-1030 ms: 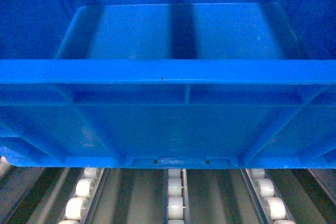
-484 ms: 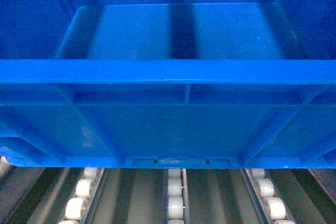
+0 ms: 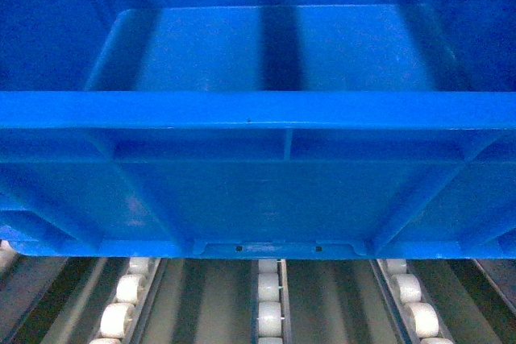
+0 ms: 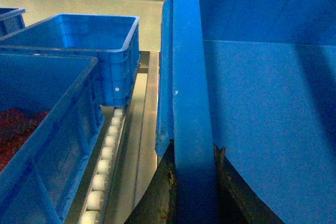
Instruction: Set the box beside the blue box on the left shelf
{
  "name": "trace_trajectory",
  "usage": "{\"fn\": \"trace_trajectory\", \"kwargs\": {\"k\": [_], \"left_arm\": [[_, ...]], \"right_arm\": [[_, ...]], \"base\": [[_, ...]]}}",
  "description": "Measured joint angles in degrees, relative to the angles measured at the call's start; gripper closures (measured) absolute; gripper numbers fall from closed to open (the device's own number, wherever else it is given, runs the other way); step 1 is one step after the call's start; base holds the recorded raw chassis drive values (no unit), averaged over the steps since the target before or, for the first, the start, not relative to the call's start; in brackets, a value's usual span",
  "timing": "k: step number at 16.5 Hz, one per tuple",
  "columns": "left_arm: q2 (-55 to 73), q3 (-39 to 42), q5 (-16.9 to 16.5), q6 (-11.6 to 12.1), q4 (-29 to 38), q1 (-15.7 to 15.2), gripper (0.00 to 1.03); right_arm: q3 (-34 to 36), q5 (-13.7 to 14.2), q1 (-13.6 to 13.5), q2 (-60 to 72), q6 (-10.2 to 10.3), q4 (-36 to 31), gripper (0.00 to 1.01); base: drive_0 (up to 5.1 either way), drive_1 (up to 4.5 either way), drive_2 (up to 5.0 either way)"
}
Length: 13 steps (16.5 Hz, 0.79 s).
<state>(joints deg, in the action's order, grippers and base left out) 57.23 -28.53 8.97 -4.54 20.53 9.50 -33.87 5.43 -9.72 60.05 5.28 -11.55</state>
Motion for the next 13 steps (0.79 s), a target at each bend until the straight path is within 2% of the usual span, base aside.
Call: {"fn": "trace_trajectory", "kwargs": {"k": [4,5,6,7,9,13], "left_arm": [[0.00,0.00,0.22,0.02,0.13,0.02,0.94],[0.61,0.74,5.49,0.44,3.76,2.01,0.94],[0.74,0.79,7.72,0.44,4.70,2.51,0.94],[0.72,0.79,8.04,0.55,4.76,2.38,0.94],[1.99,0.81,6.97,1.55,3.37,0.79,0.94],[11.98,2.25,3.56,2.93,8.11,-3.21,0.94]], "right_arm": [[0.00,0.59,-0.07,0.00,0.04,-0.42,0.93],[0.81,5.75,-1.90,0.17,0.57,-2.93,0.93],[0.70,7.37,-2.05,0.22,0.96,-3.54,0.93],[0.70,7.72,-2.36,0.26,1.44,-2.93,0.93],[-0.33,6.12,-2.38,2.89,3.02,0.70,0.93],[-3.17,1.62,-1.68,13.44,4.79,4.35,0.94]], "base": [[0.0,0.00,0.0],[0.0,0.00,0.0],[0.0,0.00,0.0],[0.0,0.00,0.0],[0.0,0.00,0.0],[0.0,0.00,0.0]]}}
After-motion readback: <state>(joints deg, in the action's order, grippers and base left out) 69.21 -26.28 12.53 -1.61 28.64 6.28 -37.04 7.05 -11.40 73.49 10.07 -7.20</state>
